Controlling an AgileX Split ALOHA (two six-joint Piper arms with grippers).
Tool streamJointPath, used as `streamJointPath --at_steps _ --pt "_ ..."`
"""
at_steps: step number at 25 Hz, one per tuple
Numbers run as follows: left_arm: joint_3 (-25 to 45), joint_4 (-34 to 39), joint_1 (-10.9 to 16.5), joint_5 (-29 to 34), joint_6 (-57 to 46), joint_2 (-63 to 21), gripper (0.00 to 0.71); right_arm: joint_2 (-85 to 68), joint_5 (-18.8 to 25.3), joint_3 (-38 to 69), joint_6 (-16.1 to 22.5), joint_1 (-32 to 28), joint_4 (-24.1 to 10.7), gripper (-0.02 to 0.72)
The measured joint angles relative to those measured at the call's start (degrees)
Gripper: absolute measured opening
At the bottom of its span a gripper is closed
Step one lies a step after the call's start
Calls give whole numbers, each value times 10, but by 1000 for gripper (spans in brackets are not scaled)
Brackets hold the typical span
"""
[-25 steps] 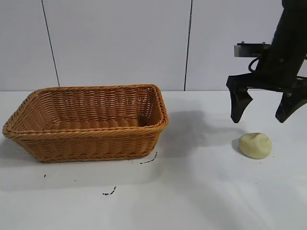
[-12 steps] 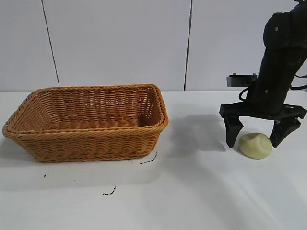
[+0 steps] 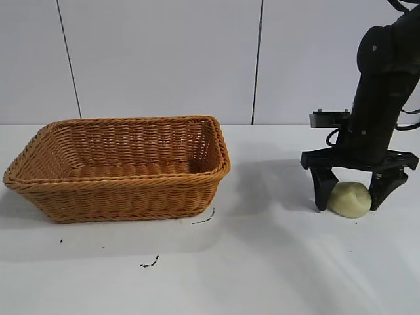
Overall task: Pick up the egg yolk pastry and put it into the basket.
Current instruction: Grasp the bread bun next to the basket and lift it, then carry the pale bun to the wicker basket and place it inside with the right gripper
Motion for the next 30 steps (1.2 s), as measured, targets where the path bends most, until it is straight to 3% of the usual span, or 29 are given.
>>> streamJointPath --at_steps 4,6,16,20,24,30 --pt "0 0 0 0 0 0 693 -6 1 0 0 0 -5 250" --pt "0 0 0 0 0 0 693 -14 2 0 0 0 -7 206" --pt "0 0 0 0 0 0 693 -134 55 -14 0 0 -15 183" --pt "0 0 0 0 0 0 693 -146 107 -82 0 0 -15 183" --pt "0 0 0 0 0 0 693 -131 132 -154 0 7 -13 183" --pt "0 0 0 0 0 0 693 -66 176 -267 0 64 -14 183"
